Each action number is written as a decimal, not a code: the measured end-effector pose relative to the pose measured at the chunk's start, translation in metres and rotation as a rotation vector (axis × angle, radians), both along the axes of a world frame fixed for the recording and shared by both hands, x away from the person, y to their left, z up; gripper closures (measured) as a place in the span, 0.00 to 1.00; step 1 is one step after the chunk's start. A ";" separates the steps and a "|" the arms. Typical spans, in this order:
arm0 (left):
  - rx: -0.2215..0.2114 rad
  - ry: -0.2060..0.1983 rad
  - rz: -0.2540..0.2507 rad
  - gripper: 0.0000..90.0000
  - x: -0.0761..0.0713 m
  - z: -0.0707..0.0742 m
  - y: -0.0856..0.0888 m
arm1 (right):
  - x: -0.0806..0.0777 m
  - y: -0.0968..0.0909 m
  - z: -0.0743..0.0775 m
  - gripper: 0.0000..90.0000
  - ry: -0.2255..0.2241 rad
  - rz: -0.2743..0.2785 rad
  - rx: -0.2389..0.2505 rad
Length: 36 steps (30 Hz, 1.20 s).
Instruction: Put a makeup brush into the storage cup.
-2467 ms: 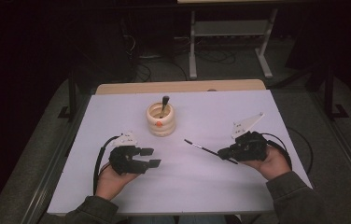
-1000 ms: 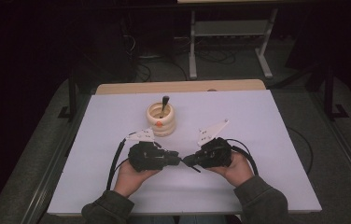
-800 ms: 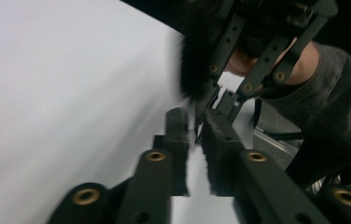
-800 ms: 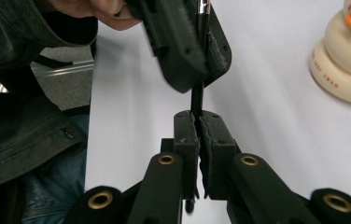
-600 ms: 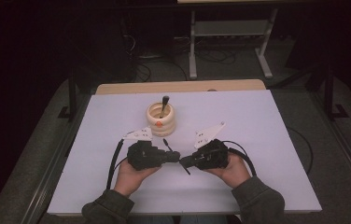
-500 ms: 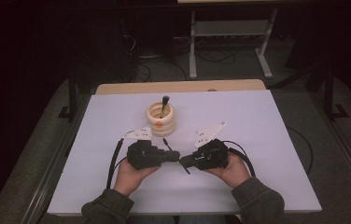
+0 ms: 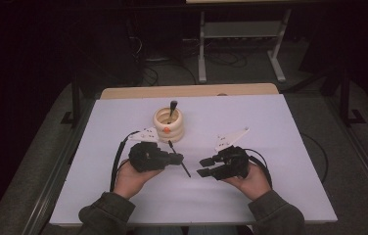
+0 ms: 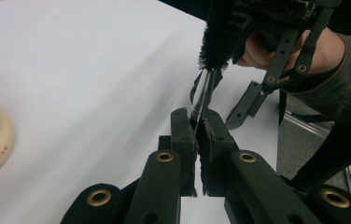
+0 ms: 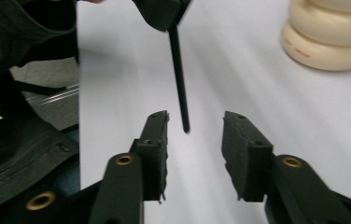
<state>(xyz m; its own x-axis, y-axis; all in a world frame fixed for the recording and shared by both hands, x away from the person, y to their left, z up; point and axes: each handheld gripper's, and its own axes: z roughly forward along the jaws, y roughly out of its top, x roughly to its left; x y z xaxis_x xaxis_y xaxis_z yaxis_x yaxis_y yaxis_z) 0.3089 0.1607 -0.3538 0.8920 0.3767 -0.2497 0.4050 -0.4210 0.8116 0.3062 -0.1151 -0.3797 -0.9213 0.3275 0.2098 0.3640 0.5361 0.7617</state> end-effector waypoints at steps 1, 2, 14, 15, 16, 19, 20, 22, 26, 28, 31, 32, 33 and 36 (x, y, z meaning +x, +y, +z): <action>0.004 -0.003 0.000 0.95 0.001 0.000 0.000 | 0.000 -0.003 0.000 0.60 -0.003 -0.009 -0.004; 0.013 -0.004 -0.003 0.95 0.002 0.001 0.000 | 0.000 -0.004 0.000 0.57 -0.002 -0.018 -0.006; 0.068 -0.018 0.034 0.95 0.013 0.013 0.011 | 0.001 -0.023 -0.003 0.45 0.005 -0.077 -0.002; 0.071 -0.018 0.035 0.95 0.014 0.014 0.012 | 0.001 -0.025 -0.003 0.44 0.007 -0.083 -0.007; 0.074 -0.016 0.038 0.95 0.016 0.015 0.012 | 0.002 -0.026 -0.004 0.44 0.008 -0.089 -0.005; 0.081 -0.022 0.042 0.95 0.018 0.018 0.014 | 0.002 -0.029 -0.004 0.43 0.002 -0.100 -0.003; 0.077 -0.019 0.047 0.95 0.019 0.018 0.015 | 0.002 -0.030 -0.004 0.43 0.003 -0.102 0.001; 0.086 -0.021 0.048 0.95 0.020 0.020 0.016 | 0.002 -0.032 -0.005 0.43 0.003 -0.109 0.000; 0.096 -0.023 0.054 0.95 0.022 0.022 0.018 | 0.002 -0.037 -0.007 0.41 0.004 -0.123 0.001; 0.102 -0.026 0.054 0.95 0.024 0.023 0.019 | 0.003 -0.040 -0.009 0.41 0.005 -0.133 0.008; 0.111 -0.025 0.058 0.95 0.026 0.025 0.019 | 0.003 -0.045 -0.011 0.40 0.011 -0.149 0.006; 0.110 -0.028 0.060 0.95 0.027 0.026 0.020 | 0.003 -0.046 -0.011 0.40 0.010 -0.151 0.008; 0.112 -0.028 0.060 0.95 0.028 0.027 0.021 | 0.003 -0.047 -0.011 0.39 0.009 -0.156 0.009; 0.114 -0.028 0.066 0.95 0.030 0.030 0.023 | 0.003 -0.051 -0.012 0.39 0.007 -0.164 0.010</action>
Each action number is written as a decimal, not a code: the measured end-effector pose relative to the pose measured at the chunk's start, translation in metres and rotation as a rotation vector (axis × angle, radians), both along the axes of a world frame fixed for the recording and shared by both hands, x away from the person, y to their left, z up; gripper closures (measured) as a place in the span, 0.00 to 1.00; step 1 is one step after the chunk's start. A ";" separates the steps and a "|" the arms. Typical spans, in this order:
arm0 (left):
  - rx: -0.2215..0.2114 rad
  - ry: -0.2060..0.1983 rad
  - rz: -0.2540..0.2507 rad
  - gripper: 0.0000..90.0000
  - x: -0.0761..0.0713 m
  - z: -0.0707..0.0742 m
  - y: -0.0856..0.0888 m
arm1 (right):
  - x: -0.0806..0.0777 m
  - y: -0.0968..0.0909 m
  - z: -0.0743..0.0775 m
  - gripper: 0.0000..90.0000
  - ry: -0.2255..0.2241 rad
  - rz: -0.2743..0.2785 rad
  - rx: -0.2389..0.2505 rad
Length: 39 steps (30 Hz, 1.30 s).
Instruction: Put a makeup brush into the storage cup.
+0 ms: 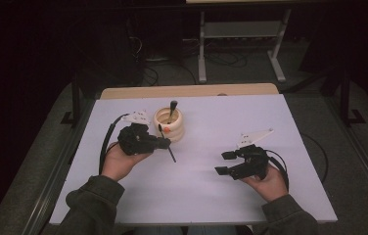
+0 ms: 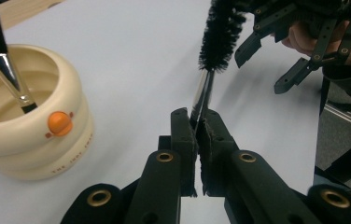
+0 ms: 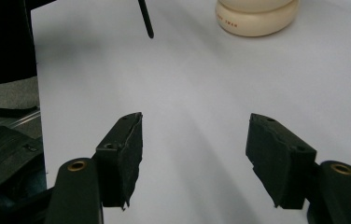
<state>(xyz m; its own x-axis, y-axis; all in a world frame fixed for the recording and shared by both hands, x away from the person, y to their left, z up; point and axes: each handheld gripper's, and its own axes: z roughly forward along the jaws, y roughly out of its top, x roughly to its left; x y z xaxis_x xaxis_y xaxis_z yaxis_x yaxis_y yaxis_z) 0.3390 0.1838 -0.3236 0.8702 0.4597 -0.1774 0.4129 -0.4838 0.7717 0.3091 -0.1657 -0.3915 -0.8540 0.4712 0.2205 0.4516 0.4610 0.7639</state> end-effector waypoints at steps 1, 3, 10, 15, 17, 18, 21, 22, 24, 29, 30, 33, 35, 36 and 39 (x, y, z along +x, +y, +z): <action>0.003 -0.004 0.002 0.95 0.001 0.001 0.001 | 0.000 -0.001 0.000 0.38 0.000 -0.003 0.000; 0.005 0.000 0.009 0.95 0.002 0.004 0.002 | 0.000 -0.003 -0.001 0.38 -0.002 -0.009 0.003; -0.011 0.000 0.023 0.95 0.009 0.010 0.006 | -0.001 -0.009 -0.001 0.37 -0.006 -0.026 0.012; -0.006 -0.008 0.031 0.95 0.013 0.018 0.008 | 0.000 -0.012 -0.002 0.36 -0.007 -0.040 0.013; -0.006 -0.009 0.035 0.95 0.015 0.022 0.010 | 0.000 -0.013 -0.002 0.36 -0.002 -0.043 0.015; -0.009 -0.008 0.040 0.95 0.017 0.025 0.011 | 0.000 -0.014 -0.002 0.36 -0.006 -0.047 0.013; -0.018 -0.003 0.048 0.95 0.020 0.030 0.012 | -0.002 -0.016 -0.001 0.36 -0.020 -0.054 0.021; -0.019 0.002 0.058 0.95 0.021 0.032 0.013 | -0.001 -0.017 0.000 0.35 -0.022 -0.058 0.024; -0.021 0.011 0.061 0.95 0.023 0.036 0.013 | -0.001 -0.018 0.000 0.35 -0.021 -0.066 0.031; -0.006 0.000 0.068 0.95 0.026 0.043 0.011 | 0.001 -0.017 -0.001 0.33 -0.022 -0.067 0.030; -0.002 -0.001 0.067 0.95 0.027 0.045 0.011 | 0.001 -0.017 -0.001 0.33 -0.017 -0.069 0.030; -0.003 -0.004 0.071 0.95 0.031 0.050 0.010 | 0.001 -0.018 -0.001 0.32 -0.013 -0.069 0.031; 0.001 -0.006 0.071 0.95 0.034 0.054 0.010 | 0.002 -0.019 -0.001 0.32 -0.020 -0.070 0.032; 0.000 -0.006 0.076 0.95 0.035 0.056 0.010 | 0.002 -0.019 -0.001 0.32 -0.020 -0.073 0.035; 0.002 -0.007 0.083 0.95 0.041 0.061 0.011 | 0.003 -0.019 -0.002 0.32 -0.018 -0.073 0.034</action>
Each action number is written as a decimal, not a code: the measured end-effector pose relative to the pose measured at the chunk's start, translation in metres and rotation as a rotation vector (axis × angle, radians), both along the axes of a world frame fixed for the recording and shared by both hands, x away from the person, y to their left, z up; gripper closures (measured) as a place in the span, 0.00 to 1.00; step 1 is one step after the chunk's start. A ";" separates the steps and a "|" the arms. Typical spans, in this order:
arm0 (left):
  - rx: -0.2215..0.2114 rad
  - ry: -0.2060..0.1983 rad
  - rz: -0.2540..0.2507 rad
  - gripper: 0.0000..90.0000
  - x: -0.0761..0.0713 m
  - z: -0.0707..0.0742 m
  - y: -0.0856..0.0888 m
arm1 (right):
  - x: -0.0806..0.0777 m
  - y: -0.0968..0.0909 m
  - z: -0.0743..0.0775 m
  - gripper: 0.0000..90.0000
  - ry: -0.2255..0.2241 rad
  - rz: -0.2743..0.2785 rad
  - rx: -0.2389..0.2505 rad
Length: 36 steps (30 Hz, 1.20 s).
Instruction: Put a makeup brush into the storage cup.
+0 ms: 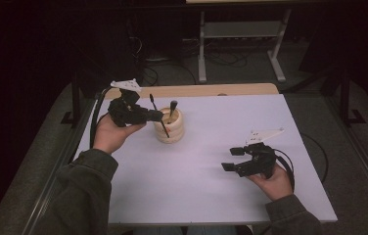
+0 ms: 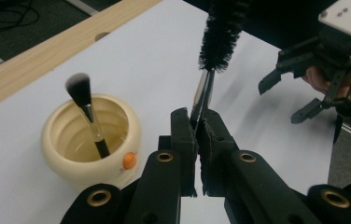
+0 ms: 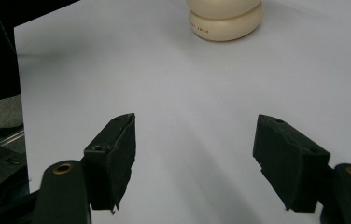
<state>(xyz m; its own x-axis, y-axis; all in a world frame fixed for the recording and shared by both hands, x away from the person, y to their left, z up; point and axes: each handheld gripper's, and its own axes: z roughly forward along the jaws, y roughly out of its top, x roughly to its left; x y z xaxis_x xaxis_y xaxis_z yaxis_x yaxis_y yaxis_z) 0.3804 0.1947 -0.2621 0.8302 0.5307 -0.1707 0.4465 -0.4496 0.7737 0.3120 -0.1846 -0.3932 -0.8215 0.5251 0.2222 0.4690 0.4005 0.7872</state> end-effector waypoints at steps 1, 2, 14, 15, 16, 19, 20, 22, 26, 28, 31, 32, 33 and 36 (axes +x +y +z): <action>-0.004 -0.001 0.003 0.95 0.002 0.002 0.000 | 0.000 0.000 0.000 0.32 0.000 -0.001 0.000; -0.007 0.000 0.006 0.95 0.005 0.004 0.001 | 0.000 0.001 0.001 0.32 -0.009 0.002 -0.003; -0.016 0.010 0.043 0.95 0.020 0.009 0.004 | -0.002 0.000 0.002 0.32 -0.019 0.000 -0.005; -0.012 0.009 0.044 0.95 0.021 0.009 0.004 | -0.002 0.000 0.002 0.32 -0.015 0.000 -0.007; -0.014 0.010 0.050 0.95 0.021 0.009 0.005 | -0.003 0.001 0.002 0.31 -0.016 0.002 -0.010; -0.017 0.008 0.060 0.95 0.024 0.012 0.007 | -0.003 0.000 0.003 0.31 -0.019 0.003 -0.013; -0.015 0.006 0.066 0.95 0.025 0.013 0.007 | -0.003 0.000 0.003 0.31 -0.022 0.002 -0.009; -0.013 0.001 0.075 0.95 0.027 0.016 0.008 | -0.003 0.000 0.004 0.31 -0.021 0.001 -0.003; -0.012 -0.008 0.092 0.95 0.032 0.021 0.010 | -0.003 0.000 0.004 0.31 -0.026 0.007 -0.004; -0.003 -0.006 0.103 0.95 0.036 0.022 0.010 | -0.002 0.001 0.003 0.31 -0.018 0.005 0.001; 0.000 -0.004 0.116 0.95 0.041 0.023 0.011 | -0.001 0.001 0.002 0.31 -0.020 0.011 -0.006; -0.003 0.001 0.125 0.95 0.044 0.023 0.011 | -0.002 0.002 0.003 0.31 -0.019 0.010 -0.008; 0.000 0.001 0.129 0.95 0.046 0.023 0.012 | -0.003 0.002 0.003 0.32 -0.018 0.011 -0.009; 0.004 0.003 0.141 0.95 0.051 0.024 0.011 | -0.003 0.001 0.004 0.33 -0.020 0.016 -0.002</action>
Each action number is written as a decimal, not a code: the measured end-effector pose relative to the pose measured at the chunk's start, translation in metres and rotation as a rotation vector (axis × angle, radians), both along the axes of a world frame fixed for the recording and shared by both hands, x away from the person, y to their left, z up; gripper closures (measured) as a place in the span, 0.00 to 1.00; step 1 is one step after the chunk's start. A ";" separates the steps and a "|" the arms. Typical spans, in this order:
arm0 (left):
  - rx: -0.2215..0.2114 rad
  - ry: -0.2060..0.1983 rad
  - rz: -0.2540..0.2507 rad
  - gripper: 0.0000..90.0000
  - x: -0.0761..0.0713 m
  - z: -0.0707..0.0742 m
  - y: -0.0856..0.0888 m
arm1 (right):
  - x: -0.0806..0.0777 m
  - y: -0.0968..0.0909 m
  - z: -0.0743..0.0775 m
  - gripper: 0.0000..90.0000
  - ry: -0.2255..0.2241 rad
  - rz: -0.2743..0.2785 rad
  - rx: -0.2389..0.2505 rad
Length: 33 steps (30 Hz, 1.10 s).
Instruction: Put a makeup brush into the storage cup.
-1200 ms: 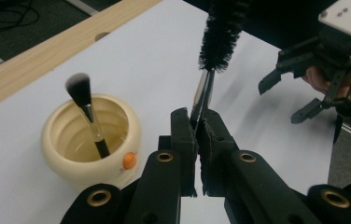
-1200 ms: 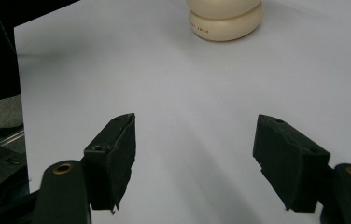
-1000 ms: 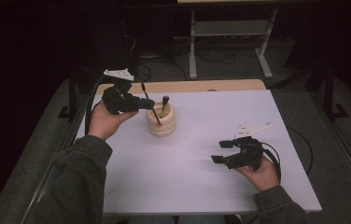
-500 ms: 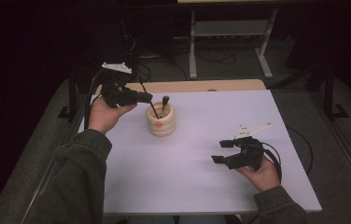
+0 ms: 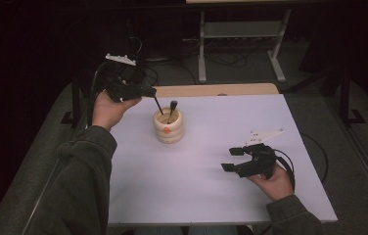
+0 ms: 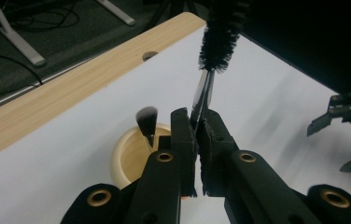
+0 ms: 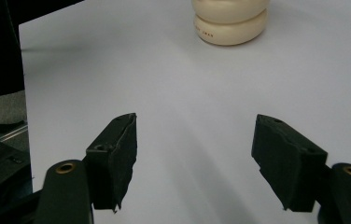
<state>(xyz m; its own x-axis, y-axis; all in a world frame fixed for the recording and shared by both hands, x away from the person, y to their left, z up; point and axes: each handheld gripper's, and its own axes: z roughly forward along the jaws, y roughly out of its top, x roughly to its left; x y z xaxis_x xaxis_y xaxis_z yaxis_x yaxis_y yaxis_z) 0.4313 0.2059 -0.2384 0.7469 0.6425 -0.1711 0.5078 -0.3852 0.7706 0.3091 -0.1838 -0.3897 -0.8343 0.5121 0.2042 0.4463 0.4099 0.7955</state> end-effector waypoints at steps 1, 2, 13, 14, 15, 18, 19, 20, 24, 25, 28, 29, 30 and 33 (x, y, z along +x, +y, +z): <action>0.004 -0.001 0.003 0.95 0.001 0.000 0.000 | 0.000 0.000 0.000 0.33 0.000 0.001 0.001; 0.003 -0.002 0.006 0.95 0.003 0.001 0.000 | 0.000 0.000 0.000 0.32 0.001 0.001 0.000; 0.007 0.012 0.044 0.95 0.017 -0.005 -0.002 | 0.000 0.000 -0.001 0.30 -0.002 -0.003 0.001; 0.002 0.015 0.046 0.95 0.018 -0.006 -0.003 | 0.000 -0.001 0.000 0.30 -0.004 -0.005 0.003; 0.006 0.017 0.048 0.95 0.020 -0.007 -0.003 | 0.000 -0.001 0.000 0.30 -0.001 -0.006 0.005; 0.007 0.026 0.056 0.95 0.025 -0.012 -0.004 | 0.001 -0.002 -0.001 0.29 0.003 -0.009 0.011; 0.018 0.027 0.057 0.95 0.027 -0.013 -0.004 | 0.001 -0.002 -0.002 0.29 0.010 -0.010 0.011; 0.007 0.030 0.065 0.95 0.029 -0.015 -0.004 | 0.001 -0.003 -0.002 0.29 0.017 -0.010 0.010; -0.001 0.041 0.071 0.95 0.037 -0.020 -0.006 | 0.002 -0.006 -0.003 0.29 0.014 -0.017 0.012; 0.001 0.044 0.073 0.95 0.039 -0.022 -0.006 | 0.002 -0.007 -0.003 0.29 0.012 -0.021 0.012; 0.007 0.049 0.075 0.95 0.044 -0.027 -0.007 | 0.002 -0.009 -0.003 0.29 0.011 -0.028 0.014; 0.010 0.044 0.079 0.95 0.045 -0.028 -0.007 | 0.002 -0.010 -0.004 0.29 0.011 -0.031 0.013; 0.006 0.040 0.083 0.95 0.046 -0.029 -0.008 | 0.003 -0.010 -0.004 0.29 0.012 -0.033 0.010; 0.012 0.043 0.081 0.95 0.049 -0.031 -0.008 | 0.003 -0.010 -0.005 0.29 0.009 -0.034 0.008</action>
<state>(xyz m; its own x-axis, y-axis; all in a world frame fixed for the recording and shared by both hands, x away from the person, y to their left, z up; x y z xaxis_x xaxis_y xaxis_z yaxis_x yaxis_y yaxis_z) 0.4801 0.1982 -0.2697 0.6846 0.7026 -0.1938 0.5704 -0.3509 0.7426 0.3125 -0.1941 -0.3943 -0.8144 0.5387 0.2160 0.4671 0.3876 0.7947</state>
